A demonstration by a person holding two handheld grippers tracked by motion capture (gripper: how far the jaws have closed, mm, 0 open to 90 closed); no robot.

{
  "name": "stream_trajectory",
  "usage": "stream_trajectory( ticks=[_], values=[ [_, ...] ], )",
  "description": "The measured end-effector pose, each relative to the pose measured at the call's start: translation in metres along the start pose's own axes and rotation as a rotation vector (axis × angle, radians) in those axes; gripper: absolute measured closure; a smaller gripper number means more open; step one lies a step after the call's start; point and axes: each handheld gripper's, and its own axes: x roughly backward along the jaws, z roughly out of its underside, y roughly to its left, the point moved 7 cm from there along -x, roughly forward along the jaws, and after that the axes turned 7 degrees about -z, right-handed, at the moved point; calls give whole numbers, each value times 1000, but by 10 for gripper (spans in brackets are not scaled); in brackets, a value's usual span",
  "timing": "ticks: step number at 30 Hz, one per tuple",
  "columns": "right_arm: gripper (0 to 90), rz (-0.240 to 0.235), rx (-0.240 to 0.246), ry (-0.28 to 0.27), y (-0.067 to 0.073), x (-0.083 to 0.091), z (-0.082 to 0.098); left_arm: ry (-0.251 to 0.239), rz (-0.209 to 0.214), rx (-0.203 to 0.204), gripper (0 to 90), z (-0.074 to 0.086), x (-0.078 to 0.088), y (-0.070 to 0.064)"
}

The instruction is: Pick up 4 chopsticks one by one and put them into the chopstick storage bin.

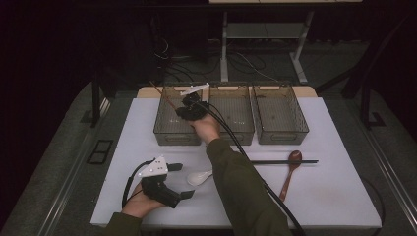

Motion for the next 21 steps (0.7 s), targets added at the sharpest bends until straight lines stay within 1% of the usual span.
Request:
stream_trajectory(
  ticks=[3, 4, 6, 7, 9, 11, 13, 18, 21],
  values=[
    [825, 10, -5, 25, -1, -2, 3, 0, 0, 0, 0, 0, 0, 0],
    [798, 16, -8, 29, 0, -2, 3, 1, 0, -1, 0, 0, -1, 0],
    [670, 35, -22, 29, -2, -1, 4, 3, 0, -1, 0, 0, -1, 0],
    [655, 38, -42, 32, -3, 0, 4, 3, 0, -2, 0, 0, -1, 0],
    [593, 38, -51, 28, -5, 2, 4, 2, 2, -5, 0, 0, 0, -1],
    [584, 39, -48, 29, -6, 5, 4, 1, 2, -7, 0, 0, 0, -1],
    [558, 30, -51, 18, -5, 9, 2, 0, 3, -7, 0, -1, 0, 0],
    [532, 12, -46, -4, -3, 22, 0, -4, 2, -12, 0, -1, 0, 0],
    [518, -15, -46, -15, -2, 31, 1, 0, -1, -13, 0, -1, 0, 0]
  ],
)
